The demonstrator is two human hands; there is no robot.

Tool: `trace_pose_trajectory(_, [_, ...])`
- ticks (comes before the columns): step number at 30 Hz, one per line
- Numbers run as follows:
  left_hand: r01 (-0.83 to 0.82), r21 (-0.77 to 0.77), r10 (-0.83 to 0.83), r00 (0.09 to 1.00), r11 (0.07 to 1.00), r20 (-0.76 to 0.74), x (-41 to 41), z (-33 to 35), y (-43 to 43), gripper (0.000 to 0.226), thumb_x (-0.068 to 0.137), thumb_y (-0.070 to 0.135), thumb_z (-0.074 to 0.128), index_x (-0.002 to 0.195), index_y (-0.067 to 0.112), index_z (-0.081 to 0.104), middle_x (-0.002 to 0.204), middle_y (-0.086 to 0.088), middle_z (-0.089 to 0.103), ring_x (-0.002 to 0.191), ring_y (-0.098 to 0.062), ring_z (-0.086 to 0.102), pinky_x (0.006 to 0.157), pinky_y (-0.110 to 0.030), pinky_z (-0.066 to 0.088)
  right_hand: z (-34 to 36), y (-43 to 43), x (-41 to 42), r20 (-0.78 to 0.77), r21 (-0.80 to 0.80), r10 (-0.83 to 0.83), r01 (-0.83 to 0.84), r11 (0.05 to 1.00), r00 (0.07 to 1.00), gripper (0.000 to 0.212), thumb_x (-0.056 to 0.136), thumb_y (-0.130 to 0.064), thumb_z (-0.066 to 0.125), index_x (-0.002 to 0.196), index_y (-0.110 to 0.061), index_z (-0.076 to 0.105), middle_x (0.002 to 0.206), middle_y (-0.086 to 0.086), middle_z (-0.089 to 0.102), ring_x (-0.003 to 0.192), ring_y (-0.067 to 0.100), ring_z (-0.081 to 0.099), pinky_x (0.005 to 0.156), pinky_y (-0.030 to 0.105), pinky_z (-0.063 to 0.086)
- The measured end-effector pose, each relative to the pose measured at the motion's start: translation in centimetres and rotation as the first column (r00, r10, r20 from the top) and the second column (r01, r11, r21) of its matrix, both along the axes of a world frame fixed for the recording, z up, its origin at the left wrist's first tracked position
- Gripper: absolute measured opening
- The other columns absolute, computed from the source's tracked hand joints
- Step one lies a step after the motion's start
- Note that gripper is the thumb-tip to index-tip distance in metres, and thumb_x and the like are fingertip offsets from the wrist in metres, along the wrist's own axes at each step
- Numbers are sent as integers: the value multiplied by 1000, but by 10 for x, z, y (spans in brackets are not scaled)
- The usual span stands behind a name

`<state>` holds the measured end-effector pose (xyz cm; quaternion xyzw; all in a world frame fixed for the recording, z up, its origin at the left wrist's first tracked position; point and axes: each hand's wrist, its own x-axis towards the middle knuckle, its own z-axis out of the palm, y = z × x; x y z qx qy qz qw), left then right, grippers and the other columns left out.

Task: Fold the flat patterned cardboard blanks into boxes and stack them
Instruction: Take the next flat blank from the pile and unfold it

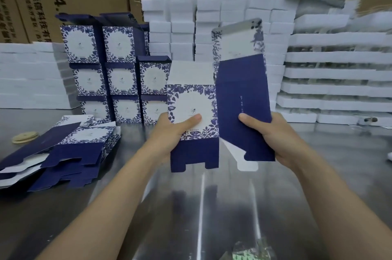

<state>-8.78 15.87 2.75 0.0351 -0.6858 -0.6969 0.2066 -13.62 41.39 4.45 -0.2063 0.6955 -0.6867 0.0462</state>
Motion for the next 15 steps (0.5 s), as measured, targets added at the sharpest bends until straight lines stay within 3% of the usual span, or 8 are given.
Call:
trace_pose_trajectory(3, [-218,-239,174,965,946,-194,3,-2,18,27,93,47,78,105,23,74,93,18,79,86,-2,74,85,-31,57,-6,-22,9,-279,22,-191,205,979,941,7,96,-39,76,89,-38,76,77,-6,75,63,18,73,51,53,63])
trace_pose_trajectory(5, [-237,-367,127,946,899,-298,5,-7,31,34,103,51,62,83,24,68,70,22,65,63,0,58,67,-19,46,-16,-38,13,-558,68,-245,338,939,793,24,101,-40,63,79,-50,65,66,-18,65,52,8,59,52,35,57])
trace_pose_trajectory(7, [-266,-412,123,932,871,-341,5,-12,35,50,107,49,56,65,25,46,51,20,39,49,-1,35,50,-14,31,-22,-47,16,-712,109,-223,418,902,666,30,105,-42,54,78,-55,52,65,-28,60,54,7,56,55,28,41])
trace_pose_trajectory(9, [-246,-416,118,943,875,-310,2,-13,32,53,108,50,54,68,16,44,54,18,34,51,-3,30,51,-17,28,-24,-49,15,-711,119,-216,417,901,669,33,107,-46,51,74,-51,50,61,-23,57,53,8,51,55,27,36])
trace_pose_trajectory(11, [-191,-396,98,965,898,-244,3,-8,24,51,107,52,55,86,6,61,63,15,47,58,-4,42,58,-18,37,-19,-46,13,-614,103,-232,368,924,754,43,105,-55,50,70,-29,51,55,-14,49,50,9,43,55,31,42])
trace_pose_trajectory(13, [-184,-312,125,972,932,-198,6,3,12,38,101,56,62,99,19,70,76,20,69,70,4,62,68,-13,46,-4,-34,14,-422,49,-223,268,962,879,57,101,-64,52,76,-12,56,63,-5,54,58,27,55,64,52,60])
trace_pose_trajectory(14, [-148,-256,104,978,955,-178,8,10,4,36,98,58,67,103,23,72,91,19,77,85,2,70,78,-19,53,3,-26,15,-335,12,-195,212,977,922,58,99,-66,54,86,-11,65,72,2,66,68,37,66,68,61,63])
trace_pose_trajectory(15, [-95,-194,64,985,976,-163,10,16,-2,33,95,56,71,105,25,75,102,13,80,96,-7,76,87,-32,59,9,-18,15,-293,-34,-163,160,986,942,50,100,-65,56,97,-18,73,87,5,77,80,36,75,68,63,64])
